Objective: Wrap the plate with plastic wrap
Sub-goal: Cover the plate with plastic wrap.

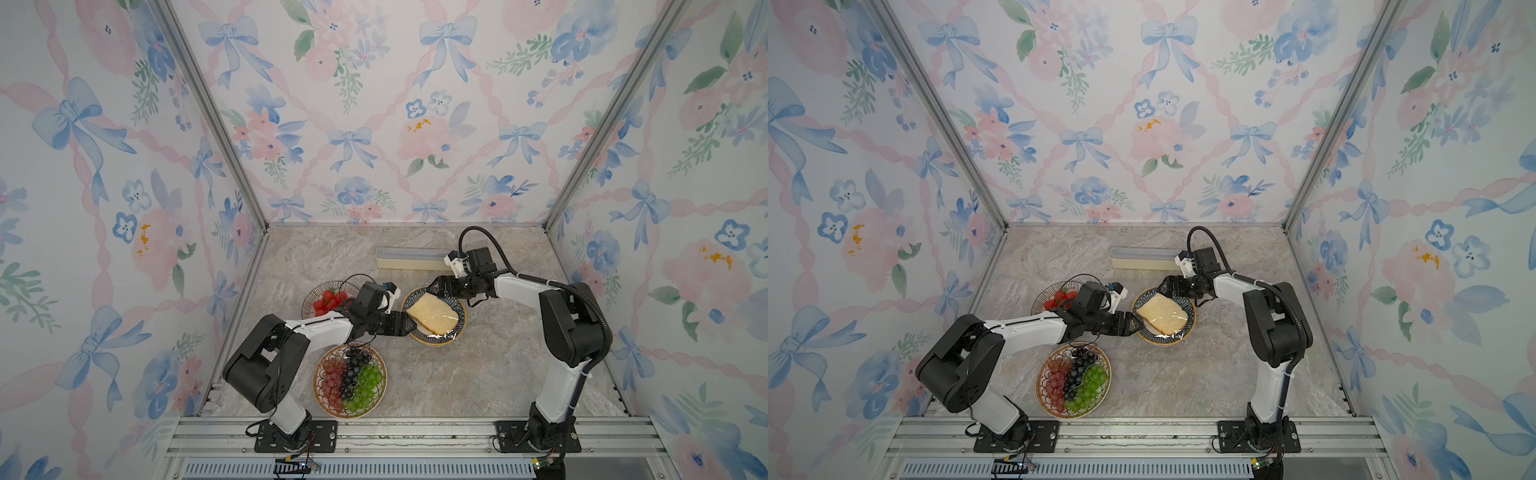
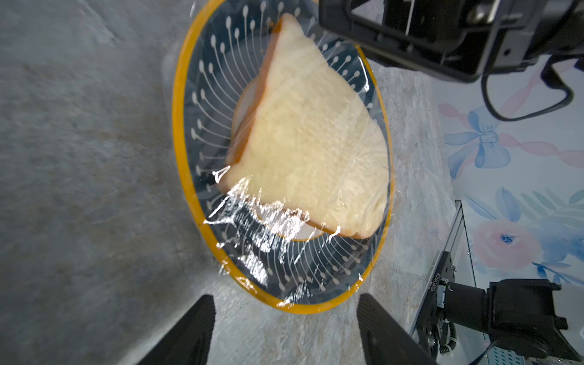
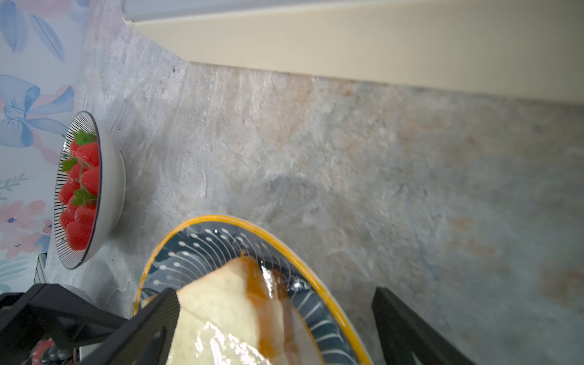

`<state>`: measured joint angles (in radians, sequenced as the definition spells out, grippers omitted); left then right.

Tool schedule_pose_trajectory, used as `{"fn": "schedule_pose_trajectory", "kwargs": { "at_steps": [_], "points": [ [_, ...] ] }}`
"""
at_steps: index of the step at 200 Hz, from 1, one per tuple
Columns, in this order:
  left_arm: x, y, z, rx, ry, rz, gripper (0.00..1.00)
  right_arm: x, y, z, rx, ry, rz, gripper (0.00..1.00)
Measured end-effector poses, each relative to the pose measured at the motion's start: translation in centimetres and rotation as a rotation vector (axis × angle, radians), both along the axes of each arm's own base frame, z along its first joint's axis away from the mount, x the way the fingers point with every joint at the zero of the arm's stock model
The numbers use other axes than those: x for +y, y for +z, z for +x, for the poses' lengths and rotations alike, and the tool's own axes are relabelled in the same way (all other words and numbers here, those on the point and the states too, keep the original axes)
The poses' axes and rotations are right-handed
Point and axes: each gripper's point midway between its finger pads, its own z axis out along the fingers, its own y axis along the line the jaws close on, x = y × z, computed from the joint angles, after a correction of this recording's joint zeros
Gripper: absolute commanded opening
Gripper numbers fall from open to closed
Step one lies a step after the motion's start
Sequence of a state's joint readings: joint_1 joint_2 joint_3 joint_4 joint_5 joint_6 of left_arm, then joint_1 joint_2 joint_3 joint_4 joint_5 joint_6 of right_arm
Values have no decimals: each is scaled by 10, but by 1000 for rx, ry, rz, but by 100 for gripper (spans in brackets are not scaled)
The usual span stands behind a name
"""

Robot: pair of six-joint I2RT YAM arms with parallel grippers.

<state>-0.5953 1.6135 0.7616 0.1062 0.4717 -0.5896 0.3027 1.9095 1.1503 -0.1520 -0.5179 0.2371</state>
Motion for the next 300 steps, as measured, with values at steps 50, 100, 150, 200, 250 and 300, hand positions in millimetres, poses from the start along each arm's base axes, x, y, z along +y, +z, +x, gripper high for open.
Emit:
{"fn": "schedule_pose_trajectory", "kwargs": {
  "at_steps": [50,100,150,200,250,300],
  "points": [
    [-5,-3,-2,16,-6,-12,74,-1,-2,-21,42,-18,43,97],
    [-18,-16,-13,50,-50,-15,74,-29,8,-43,92,-142,67,97],
    [-36,-19,-19,67,-89,-20,74,-80,30,-58,85,-342,55,97],
    [-69,-13,-25,62,-164,-47,74,-88,7,-98,218,-450,43,97],
    [-61,-12,-17,32,-132,-43,74,-93,-1,-111,269,-530,73,97],
    [-22,1,15,-12,-12,-48,74,-73,0,-99,271,-535,155,97]
  ]
}}
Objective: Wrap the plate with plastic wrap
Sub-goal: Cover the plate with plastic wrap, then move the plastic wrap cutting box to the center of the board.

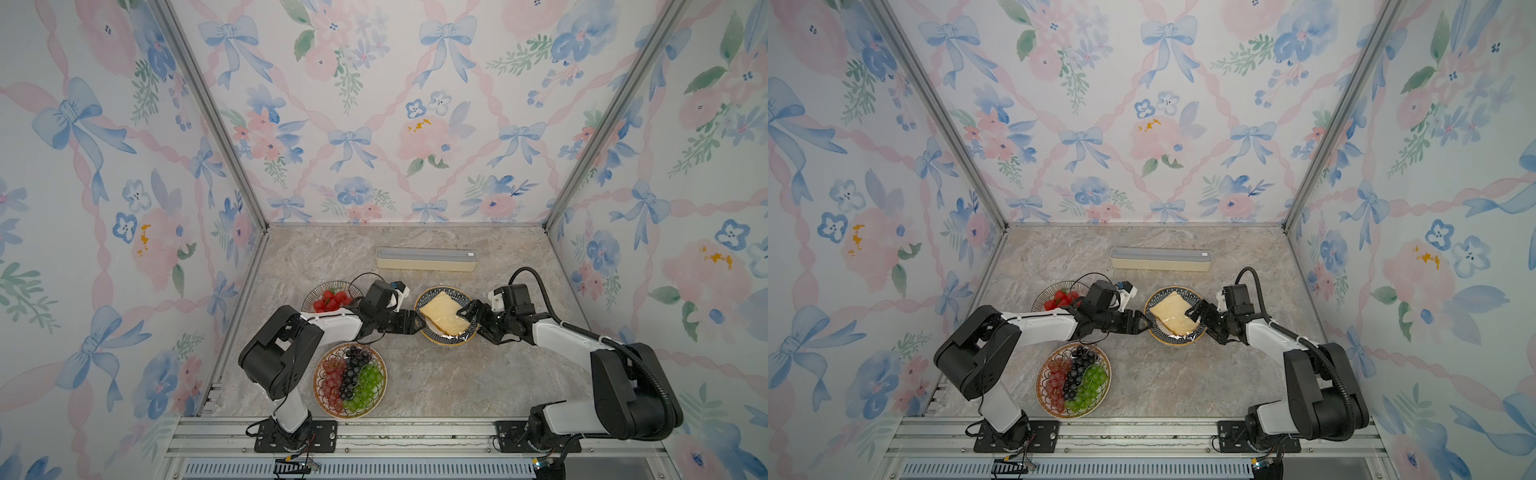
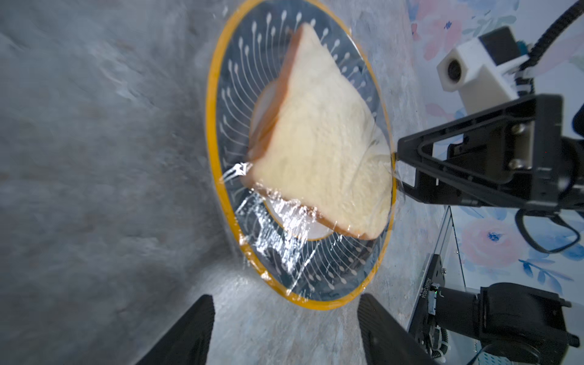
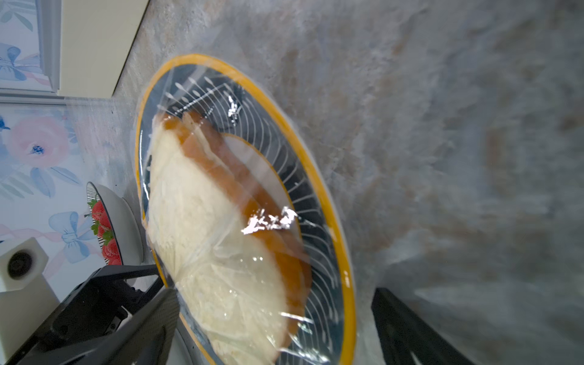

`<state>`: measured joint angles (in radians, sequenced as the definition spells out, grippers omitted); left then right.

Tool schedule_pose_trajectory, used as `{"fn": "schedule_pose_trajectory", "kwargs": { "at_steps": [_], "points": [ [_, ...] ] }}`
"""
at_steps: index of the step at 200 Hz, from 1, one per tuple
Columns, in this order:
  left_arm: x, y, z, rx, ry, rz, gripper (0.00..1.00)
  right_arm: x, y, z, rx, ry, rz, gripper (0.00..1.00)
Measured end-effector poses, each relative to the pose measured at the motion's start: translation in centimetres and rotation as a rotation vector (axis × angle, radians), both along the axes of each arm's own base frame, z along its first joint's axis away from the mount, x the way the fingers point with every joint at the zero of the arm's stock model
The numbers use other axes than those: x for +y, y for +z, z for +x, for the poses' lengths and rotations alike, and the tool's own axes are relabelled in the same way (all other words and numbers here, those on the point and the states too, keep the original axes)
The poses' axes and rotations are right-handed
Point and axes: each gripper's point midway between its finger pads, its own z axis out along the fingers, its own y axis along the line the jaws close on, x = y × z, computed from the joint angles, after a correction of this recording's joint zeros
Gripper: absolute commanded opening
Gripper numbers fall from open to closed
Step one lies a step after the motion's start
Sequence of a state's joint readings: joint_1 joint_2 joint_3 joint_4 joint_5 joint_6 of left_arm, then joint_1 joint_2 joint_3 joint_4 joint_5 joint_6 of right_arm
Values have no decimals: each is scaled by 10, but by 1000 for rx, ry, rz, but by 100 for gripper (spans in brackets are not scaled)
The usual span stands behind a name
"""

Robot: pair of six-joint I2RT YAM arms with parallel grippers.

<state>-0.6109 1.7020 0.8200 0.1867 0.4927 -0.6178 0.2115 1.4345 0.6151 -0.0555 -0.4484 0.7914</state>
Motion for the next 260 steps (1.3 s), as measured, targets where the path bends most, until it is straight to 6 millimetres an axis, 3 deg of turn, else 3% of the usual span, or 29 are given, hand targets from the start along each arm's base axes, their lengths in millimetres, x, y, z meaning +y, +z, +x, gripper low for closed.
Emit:
{"fn": "schedule_pose_trajectory", "kwargs": {
  "at_steps": [49,123,171,197,224,240,260],
  "points": [
    [18,1,21,-20,53,7,74,22,2,13,-14,10,53,97],
    [3,-15,41,-4,34,19,74,9,8,6,-20,-18,25,97],
    [-22,-14,28,0,-40,1,74,13,6,3,-22,-3,24,97],
    [-35,-9,21,-5,-76,-10,74,-9,11,2,-27,-38,-21,97],
    [-52,-8,14,-4,-111,-14,74,-58,28,0,-77,-134,-137,97],
    [-70,-8,11,-4,-146,-22,74,-83,43,-7,-114,-162,-240,97],
    [-102,-9,6,-6,-205,-42,74,-98,71,-12,-181,-150,-347,97]
  ]
}}
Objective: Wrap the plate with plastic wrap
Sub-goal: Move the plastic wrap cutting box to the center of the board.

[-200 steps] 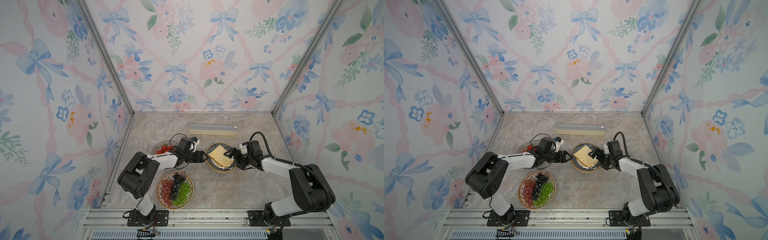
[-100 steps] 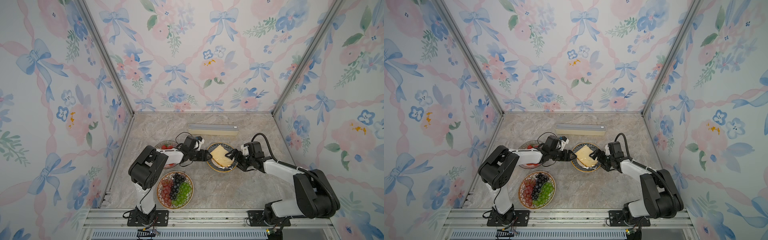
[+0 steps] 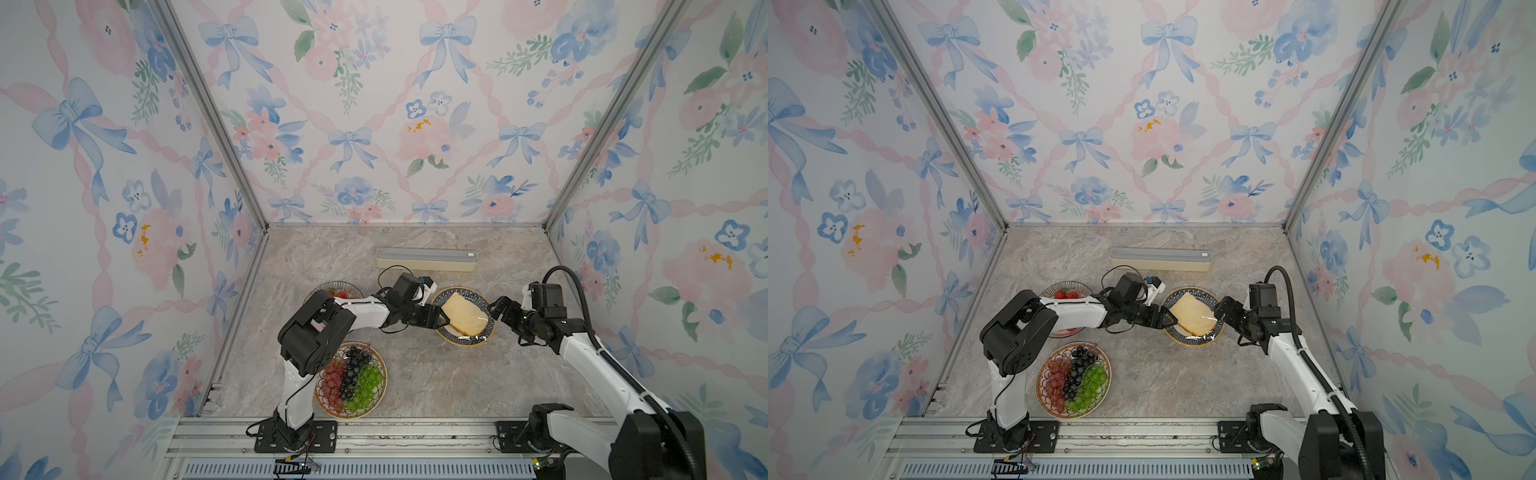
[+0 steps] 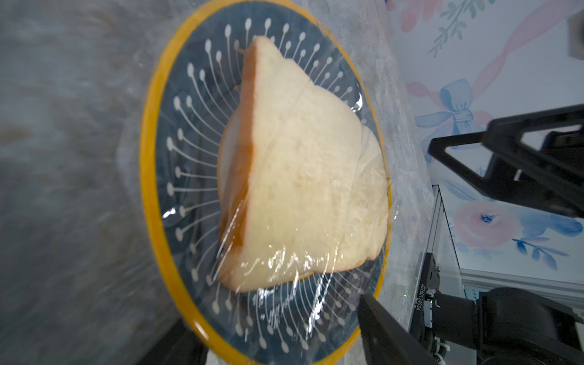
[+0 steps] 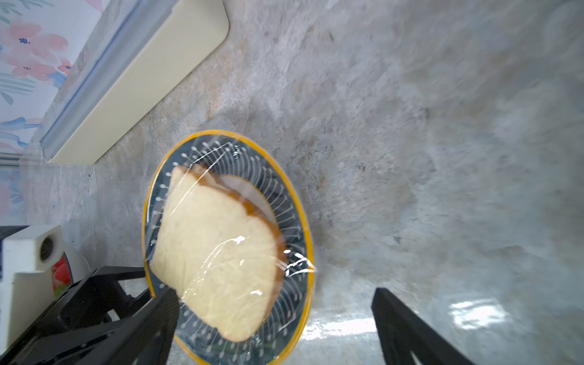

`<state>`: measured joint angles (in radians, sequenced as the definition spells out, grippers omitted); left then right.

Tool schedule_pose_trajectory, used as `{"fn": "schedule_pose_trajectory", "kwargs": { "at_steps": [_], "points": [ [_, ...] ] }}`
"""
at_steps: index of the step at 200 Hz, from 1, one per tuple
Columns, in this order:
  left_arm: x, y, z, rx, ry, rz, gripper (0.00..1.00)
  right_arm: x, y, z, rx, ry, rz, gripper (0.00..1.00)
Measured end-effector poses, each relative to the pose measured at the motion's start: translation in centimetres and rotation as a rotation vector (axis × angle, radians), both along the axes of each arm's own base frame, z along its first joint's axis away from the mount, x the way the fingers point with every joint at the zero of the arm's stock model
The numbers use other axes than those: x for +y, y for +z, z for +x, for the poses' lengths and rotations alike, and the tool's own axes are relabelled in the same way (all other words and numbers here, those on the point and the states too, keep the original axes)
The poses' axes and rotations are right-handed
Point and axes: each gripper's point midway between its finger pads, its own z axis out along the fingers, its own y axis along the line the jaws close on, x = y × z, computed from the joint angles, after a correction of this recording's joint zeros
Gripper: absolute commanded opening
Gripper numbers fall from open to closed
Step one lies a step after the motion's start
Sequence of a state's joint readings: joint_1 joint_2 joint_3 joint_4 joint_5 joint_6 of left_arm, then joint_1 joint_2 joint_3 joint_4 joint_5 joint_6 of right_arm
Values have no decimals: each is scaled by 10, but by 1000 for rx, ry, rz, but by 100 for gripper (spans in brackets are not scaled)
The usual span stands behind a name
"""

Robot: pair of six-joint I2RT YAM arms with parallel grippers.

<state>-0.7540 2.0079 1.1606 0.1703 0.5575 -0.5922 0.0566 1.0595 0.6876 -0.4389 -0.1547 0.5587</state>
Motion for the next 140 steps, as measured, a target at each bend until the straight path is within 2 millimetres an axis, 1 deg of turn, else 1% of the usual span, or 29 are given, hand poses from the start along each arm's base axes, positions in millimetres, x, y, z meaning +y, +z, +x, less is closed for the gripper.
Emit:
{"fn": "schedule_pose_trajectory", "kwargs": {
  "at_steps": [16,26,43,55,65,76,85,104,122,140],
  "points": [
    [-23,0,-5,-8,-42,-21,74,-8,22,-1,-47,15,-77,97],
    [-30,0,-9,-11,-58,-25,74,-12,32,-1,-64,25,-127,97],
    [-31,3,-12,-17,-62,-26,74,-8,41,-1,-74,71,-212,97],
    [-22,6,-11,-31,-46,-20,74,4,42,-1,-69,131,-270,97],
    [-9,12,-10,-41,-24,-14,75,15,43,1,-64,182,-314,97],
    [9,23,-6,-65,16,-10,75,30,41,5,-50,243,-369,97],
    [27,35,-3,-89,55,-11,74,41,41,11,-43,282,-414,97],
    [70,67,8,-168,165,-19,75,72,36,23,-31,383,-516,97],
    [112,92,15,-243,276,-14,75,105,23,35,-14,478,-605,97],
    [152,105,17,-286,383,3,75,131,4,44,16,552,-689,97]
  ]
}}
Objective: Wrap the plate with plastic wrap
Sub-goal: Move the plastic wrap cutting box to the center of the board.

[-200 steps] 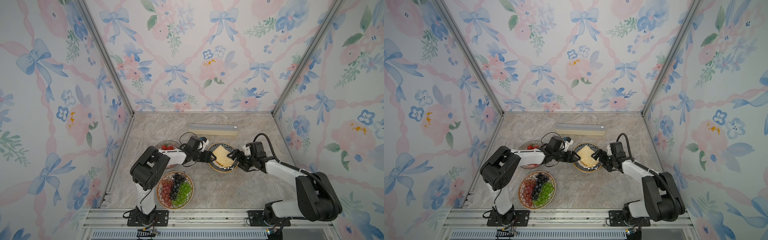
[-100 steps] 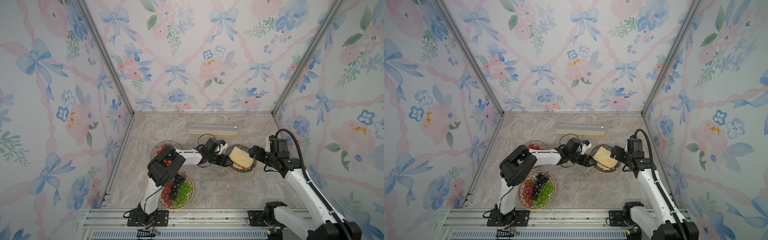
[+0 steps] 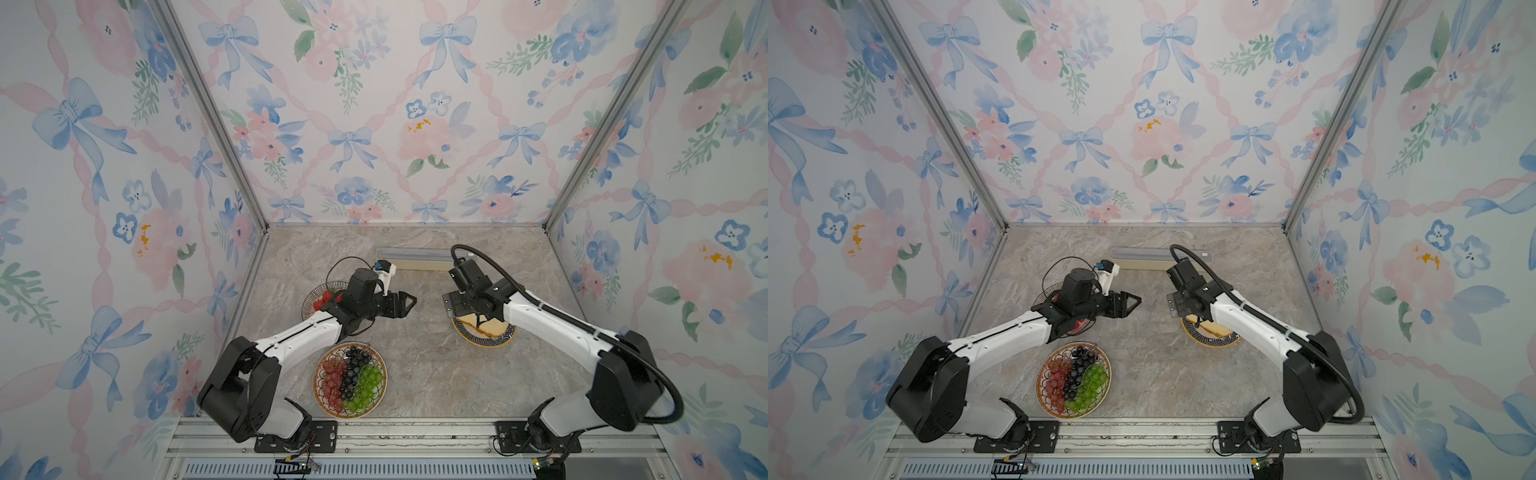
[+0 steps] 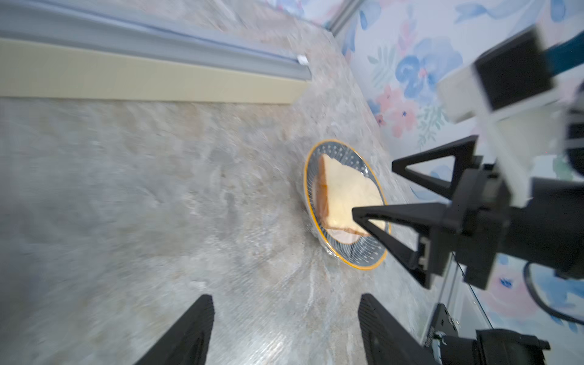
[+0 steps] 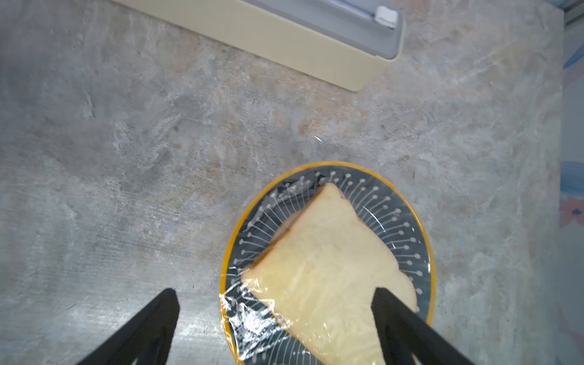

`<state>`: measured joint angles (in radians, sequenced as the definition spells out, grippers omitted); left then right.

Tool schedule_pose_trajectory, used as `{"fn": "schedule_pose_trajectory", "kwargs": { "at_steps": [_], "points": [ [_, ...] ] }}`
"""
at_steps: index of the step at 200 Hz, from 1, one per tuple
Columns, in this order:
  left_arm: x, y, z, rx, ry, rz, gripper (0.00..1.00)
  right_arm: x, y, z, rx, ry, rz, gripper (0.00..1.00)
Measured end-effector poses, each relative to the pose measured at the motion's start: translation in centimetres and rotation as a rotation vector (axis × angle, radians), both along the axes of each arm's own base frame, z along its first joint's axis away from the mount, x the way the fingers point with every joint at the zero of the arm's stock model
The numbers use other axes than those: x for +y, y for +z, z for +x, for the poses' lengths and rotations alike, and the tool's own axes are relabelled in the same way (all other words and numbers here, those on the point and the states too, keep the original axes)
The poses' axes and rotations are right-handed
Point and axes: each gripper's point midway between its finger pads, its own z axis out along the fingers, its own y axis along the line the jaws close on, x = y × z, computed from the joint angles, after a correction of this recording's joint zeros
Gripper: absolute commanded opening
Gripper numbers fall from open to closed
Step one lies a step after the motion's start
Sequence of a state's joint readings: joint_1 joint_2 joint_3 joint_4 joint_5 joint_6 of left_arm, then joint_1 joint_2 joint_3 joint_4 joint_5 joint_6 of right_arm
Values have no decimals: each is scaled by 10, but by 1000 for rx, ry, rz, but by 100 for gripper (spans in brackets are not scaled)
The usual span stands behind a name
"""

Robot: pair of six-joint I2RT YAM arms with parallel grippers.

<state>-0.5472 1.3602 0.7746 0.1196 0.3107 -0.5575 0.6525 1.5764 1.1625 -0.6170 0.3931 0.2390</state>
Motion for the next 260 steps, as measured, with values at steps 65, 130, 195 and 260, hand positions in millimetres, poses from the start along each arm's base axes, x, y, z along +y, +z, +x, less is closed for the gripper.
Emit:
{"fn": "schedule_pose_trajectory", "kwargs": {
  "at_steps": [65,130,195,260],
  "points": [
    [144,-15,-3,41,436,45,77,7,-73,14,135,57,-318,97],
    [212,-45,-22,179,700,85,86,-58,-74,19,165,-63,-440,97],
    [267,-47,-39,192,928,130,98,-109,-70,20,189,-166,-490,97],
    [321,-37,5,169,993,115,98,-55,-22,20,78,-65,-202,97]
  ]
}}
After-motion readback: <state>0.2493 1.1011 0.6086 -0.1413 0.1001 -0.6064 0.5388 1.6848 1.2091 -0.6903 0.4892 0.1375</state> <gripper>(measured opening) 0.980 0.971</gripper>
